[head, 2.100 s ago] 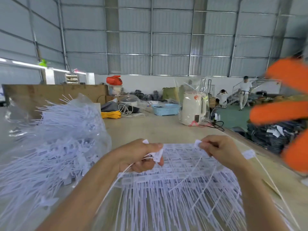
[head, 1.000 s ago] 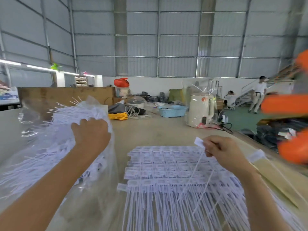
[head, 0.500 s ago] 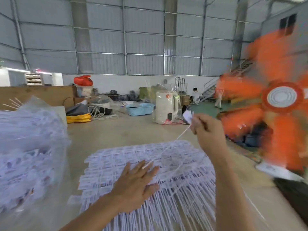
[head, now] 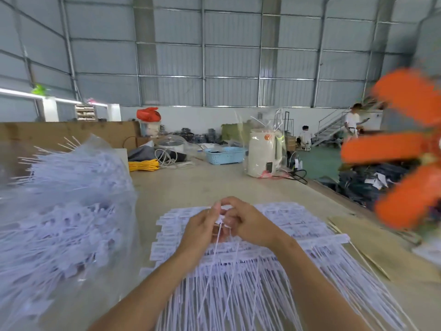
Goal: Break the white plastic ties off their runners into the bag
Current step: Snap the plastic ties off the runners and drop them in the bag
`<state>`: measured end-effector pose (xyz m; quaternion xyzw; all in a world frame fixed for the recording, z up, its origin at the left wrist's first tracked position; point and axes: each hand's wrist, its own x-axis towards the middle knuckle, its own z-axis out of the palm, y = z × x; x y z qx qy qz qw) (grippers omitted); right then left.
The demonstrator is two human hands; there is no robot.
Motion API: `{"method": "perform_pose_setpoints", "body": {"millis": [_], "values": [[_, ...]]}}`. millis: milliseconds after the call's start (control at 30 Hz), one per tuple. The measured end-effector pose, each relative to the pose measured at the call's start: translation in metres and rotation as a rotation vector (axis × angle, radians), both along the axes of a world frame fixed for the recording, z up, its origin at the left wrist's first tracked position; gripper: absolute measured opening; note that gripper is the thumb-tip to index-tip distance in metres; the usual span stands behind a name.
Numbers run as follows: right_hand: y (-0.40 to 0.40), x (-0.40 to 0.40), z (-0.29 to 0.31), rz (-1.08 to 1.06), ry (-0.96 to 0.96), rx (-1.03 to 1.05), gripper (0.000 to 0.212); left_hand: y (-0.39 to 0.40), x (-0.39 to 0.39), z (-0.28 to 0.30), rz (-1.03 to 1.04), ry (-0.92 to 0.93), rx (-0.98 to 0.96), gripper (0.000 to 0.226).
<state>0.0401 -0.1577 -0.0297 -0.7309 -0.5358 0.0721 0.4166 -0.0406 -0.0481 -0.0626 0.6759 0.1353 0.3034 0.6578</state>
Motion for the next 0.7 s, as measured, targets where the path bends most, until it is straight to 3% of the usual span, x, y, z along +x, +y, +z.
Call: {"method": "perform_pose_setpoints", "body": {"millis": [100, 200, 333, 433, 700], "values": [[0.005, 0.001, -0.004, -0.047, 0.056, 0.062, 0.039, 0.001, 0.003, 0.003, 0.090, -0.019, 0.147, 0.030], [0.009, 0.004, -0.007, -0.145, -0.039, 0.075, 0.035, 0.002, 0.001, 0.006, 0.153, -0.047, 0.193, 0.029], [0.007, 0.004, -0.011, -0.137, 0.001, -0.042, 0.013, 0.002, -0.002, 0.004, 0.127, -0.039, 0.198, 0.032], [0.007, -0.001, -0.013, -0.102, -0.068, -0.095, 0.037, -0.002, -0.004, 0.003, 0.091, -0.045, 0.197, 0.029], [0.006, 0.001, -0.018, -0.103, -0.192, -0.089, 0.032, 0.005, -0.005, 0.004, 0.098, 0.080, 0.301, 0.050]]}}
